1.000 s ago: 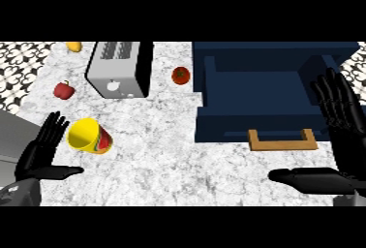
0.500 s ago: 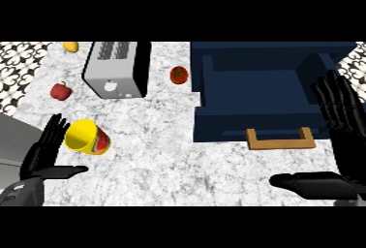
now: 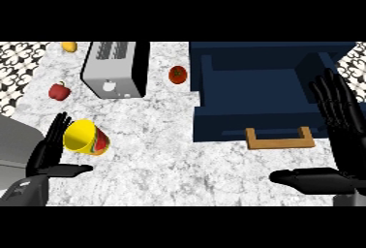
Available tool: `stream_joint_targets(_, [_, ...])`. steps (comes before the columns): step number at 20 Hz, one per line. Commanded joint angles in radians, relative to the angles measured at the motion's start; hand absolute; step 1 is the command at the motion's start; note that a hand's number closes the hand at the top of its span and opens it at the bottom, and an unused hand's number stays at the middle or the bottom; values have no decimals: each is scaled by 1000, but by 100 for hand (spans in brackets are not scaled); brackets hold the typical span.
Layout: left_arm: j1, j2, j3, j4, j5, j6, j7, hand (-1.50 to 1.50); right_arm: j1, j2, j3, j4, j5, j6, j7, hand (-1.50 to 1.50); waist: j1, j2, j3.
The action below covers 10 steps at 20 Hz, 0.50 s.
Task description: Pick up the cup, place it into the drawer and close the drawer
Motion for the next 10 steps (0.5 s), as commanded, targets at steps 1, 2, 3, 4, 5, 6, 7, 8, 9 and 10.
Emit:
stream_joint_targets(1, [18, -7, -8, 24, -10, -100, -124, -150, 4, -8, -16, 36, -7, 15, -43, -150, 3, -1, 1])
stream_joint_targets(2, [-26, -8, -1, 29, -4, -89, -85, -150, -16, 0, -19, 22, 0, -10, -2, -150, 0, -1, 0])
stream_joint_targets(3, [-1, -30, -9, 26, -14, -66, -128, -150, -1, 18, 17, -1, 5, -6, -1, -150, -6, 2, -1])
stream_joint_targets(4, [-34, -2, 4, 34, 1, -108, -81, -150, 13, -7, -22, 51, -19, 24, -55, -150, -7, 3, -1])
stream_joint_targets(5, [-27, -30, -8, 30, -10, -95, -100, -150, -27, 9, 7, 80, 18, 3, -50, -150, 1, 3, 0])
stream_joint_targets(6, [2, -39, -3, 26, -2, -104, -129, -150, -2, -11, -26, 35, -22, 19, -24, -150, 1, -1, 0])
stream_joint_targets(7, [-26, -26, 7, 24, 12, -143, -96, -150, 0, -21, -30, -6, -27, 18, 9, -150, -5, -2, 0])
stream_joint_targets(8, [-15, -43, -1, 26, 4, -134, -116, -150, -22, -17, -22, 49, -16, 25, -31, -150, -1, 2, -1])
stream_joint_targets(9, [-8, -66, 0, 16, 6, -123, -140, -150, 5, 6, -12, 29, -13, 10, -35, -150, -8, 3, -2])
stream_joint_targets(10, [-14, -54, 1, 21, 8, -139, -124, -150, 8, -9, -17, 7, -20, 19, -8, -150, -6, 0, -1])
